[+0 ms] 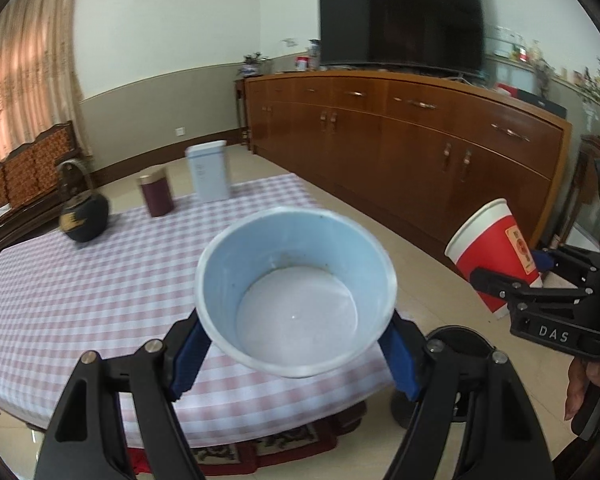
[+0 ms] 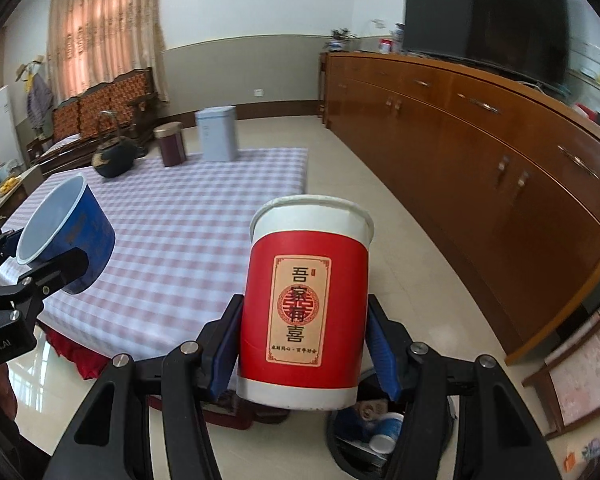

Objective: Collect trash
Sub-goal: 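Carry the blue cup and red cup over the black bucket with both tools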

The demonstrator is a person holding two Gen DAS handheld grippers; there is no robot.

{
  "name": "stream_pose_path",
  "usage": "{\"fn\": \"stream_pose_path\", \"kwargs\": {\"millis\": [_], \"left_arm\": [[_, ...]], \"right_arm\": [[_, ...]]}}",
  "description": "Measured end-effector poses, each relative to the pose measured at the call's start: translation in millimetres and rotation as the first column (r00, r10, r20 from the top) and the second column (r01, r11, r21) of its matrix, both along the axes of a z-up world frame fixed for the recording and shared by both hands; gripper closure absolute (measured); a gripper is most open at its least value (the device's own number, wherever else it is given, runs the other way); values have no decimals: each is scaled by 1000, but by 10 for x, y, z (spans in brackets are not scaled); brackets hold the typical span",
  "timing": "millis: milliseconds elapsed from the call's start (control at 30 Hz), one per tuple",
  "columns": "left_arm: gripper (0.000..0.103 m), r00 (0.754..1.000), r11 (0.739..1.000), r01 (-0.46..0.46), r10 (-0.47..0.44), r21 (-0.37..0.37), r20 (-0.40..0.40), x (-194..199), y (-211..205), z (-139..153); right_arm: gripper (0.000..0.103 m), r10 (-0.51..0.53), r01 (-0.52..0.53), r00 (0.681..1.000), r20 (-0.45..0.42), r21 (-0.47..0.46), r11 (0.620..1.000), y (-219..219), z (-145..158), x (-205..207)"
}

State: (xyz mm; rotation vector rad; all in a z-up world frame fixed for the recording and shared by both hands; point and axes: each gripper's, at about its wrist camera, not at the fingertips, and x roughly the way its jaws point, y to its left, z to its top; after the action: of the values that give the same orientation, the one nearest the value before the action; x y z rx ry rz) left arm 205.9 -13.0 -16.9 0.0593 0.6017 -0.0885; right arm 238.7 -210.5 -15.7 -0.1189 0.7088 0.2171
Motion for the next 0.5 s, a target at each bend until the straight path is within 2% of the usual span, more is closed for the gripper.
{"fn": "stream_pose_path", "kwargs": {"millis": [500], "left_arm": [[26,983,984,177,-176,13,-60,34,-1067,-321]], "right_arm": [[43,-143,142,989,-44,-23,990,-1019,-322,-253]]}}
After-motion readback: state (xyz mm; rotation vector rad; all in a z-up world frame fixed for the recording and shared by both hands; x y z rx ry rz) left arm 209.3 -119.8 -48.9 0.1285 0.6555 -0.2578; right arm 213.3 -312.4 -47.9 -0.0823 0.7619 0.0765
